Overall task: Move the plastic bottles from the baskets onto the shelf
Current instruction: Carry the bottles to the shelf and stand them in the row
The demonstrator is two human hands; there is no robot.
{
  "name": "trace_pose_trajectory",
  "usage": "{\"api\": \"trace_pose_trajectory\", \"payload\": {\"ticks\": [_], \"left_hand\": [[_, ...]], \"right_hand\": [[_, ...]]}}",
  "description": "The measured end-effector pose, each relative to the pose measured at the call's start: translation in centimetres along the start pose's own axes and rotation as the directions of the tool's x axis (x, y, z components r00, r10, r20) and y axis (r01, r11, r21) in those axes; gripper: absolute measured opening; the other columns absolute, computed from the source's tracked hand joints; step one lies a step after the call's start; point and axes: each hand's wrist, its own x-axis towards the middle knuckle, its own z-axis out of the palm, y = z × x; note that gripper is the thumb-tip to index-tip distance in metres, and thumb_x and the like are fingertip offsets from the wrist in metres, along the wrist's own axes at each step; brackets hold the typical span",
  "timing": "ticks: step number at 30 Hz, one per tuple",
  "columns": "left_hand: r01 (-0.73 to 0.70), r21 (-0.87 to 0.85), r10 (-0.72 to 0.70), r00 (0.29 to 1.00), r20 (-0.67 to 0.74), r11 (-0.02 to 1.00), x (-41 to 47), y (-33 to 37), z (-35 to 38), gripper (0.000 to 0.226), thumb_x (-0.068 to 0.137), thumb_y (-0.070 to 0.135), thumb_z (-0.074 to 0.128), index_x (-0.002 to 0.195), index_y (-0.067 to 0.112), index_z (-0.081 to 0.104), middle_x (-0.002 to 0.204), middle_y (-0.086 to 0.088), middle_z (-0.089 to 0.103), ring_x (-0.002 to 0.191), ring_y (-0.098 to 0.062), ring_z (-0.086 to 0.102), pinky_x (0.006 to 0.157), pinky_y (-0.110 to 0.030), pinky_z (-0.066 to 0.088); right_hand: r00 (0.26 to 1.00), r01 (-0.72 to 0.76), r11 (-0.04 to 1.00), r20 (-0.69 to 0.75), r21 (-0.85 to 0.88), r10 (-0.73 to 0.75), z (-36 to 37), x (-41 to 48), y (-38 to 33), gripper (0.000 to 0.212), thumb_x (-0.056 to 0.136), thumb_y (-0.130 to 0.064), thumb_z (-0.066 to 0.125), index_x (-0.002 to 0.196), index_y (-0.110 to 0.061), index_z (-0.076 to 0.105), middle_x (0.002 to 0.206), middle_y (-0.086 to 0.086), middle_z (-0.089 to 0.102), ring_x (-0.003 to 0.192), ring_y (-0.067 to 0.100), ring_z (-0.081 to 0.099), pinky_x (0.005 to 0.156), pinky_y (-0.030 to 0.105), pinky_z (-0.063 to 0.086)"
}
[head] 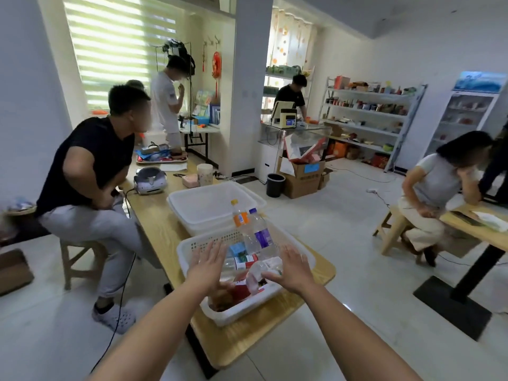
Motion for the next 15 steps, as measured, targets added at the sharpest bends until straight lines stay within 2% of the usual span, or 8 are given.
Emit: {"api": "trace_pose_trajectory", "payload": {"ticks": [5, 15], "left_hand": [[0.053, -0.011, -0.053, 0.999, 0.003, 0.999, 2.7, 1.8, 0.7, 0.106, 0.086, 0.064, 0.05, 0.151, 0.017, -0.019, 0.159, -0.005, -0.023, 0.146, -0.024, -0.023, 0.118, -0.047, -0.015], [0.114, -0.002, -0.113, 0.99, 0.082, 0.994, 8.0, 1.5, 1.7, 0.105, 0.087, 0.067, 0.046, 0.151, 0.014, -0.018, 0.159, -0.005, -0.023, 0.147, -0.024, -0.021, 0.119, -0.046, -0.012]], "right_hand": [[0.999, 0.039, 0.999, 0.009, -0.002, -0.039, -0.3, 4.1, 3.0, 0.107, 0.079, -0.076, 0.048, 0.155, -0.016, 0.002, 0.163, 0.004, 0.002, 0.15, 0.021, 0.001, 0.12, 0.045, 0.0], [0.992, 0.078, 0.996, 0.096, 0.043, -0.082, 2.2, 10.2, 4.7, 0.11, 0.078, -0.076, 0.049, 0.154, -0.019, -0.006, 0.163, 0.005, -0.005, 0.15, 0.023, -0.002, 0.12, 0.043, -0.002]]}}
